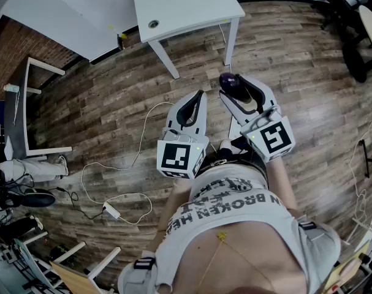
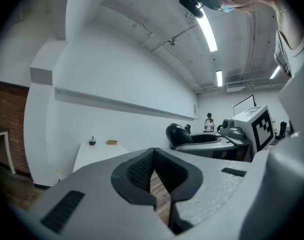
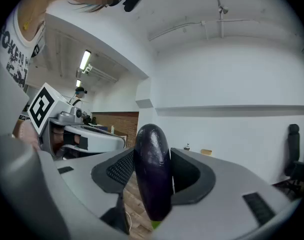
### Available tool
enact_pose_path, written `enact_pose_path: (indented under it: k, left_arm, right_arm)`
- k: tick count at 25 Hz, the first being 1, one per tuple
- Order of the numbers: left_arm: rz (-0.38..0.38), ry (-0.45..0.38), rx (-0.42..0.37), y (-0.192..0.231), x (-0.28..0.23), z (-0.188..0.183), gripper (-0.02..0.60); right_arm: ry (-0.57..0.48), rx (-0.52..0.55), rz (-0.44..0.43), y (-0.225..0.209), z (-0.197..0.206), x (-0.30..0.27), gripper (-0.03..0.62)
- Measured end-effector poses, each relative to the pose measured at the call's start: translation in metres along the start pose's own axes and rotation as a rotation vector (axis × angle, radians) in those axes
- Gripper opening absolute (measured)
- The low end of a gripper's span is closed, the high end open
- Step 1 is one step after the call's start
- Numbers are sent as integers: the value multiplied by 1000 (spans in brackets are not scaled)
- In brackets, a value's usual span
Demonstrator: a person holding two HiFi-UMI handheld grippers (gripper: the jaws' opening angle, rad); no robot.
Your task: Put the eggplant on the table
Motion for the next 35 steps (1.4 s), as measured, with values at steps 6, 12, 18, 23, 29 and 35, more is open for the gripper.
enact_pose_path:
  k: [6, 12, 18, 23, 29, 35]
  left_arm:
    - [-10, 5, 9, -9, -11, 2, 6]
    - [-27, -7, -5, -16, -18, 0, 6]
    - [-50, 12, -6, -2, -23, 4, 6]
    - [-36, 5, 1, 26, -42, 4, 6]
    - [36, 3, -3, 81, -87, -4, 6]
    - [95, 6, -12, 133, -122, -12, 6]
  right_arm:
    - [5, -30, -30, -12, 6, 5, 221]
    - [-1, -43, -71, -20, 13, 10, 221]
    - [-21, -74, -103, -25, 16, -6, 221]
    - [-18, -77, -87, -33, 16, -39, 221]
    - [-15, -63, -27, -57, 11, -101, 221]
    - [-10, -33, 6, -70, 5, -159, 221]
Point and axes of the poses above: the fingertips, and each gripper's own axes: x backward along the fingers, y to its left, z out of its underside, the point moved 4 cm from there along x, backward along the fingers, and after that the axes turned 1 degree about -y, right-handed, at the moved point
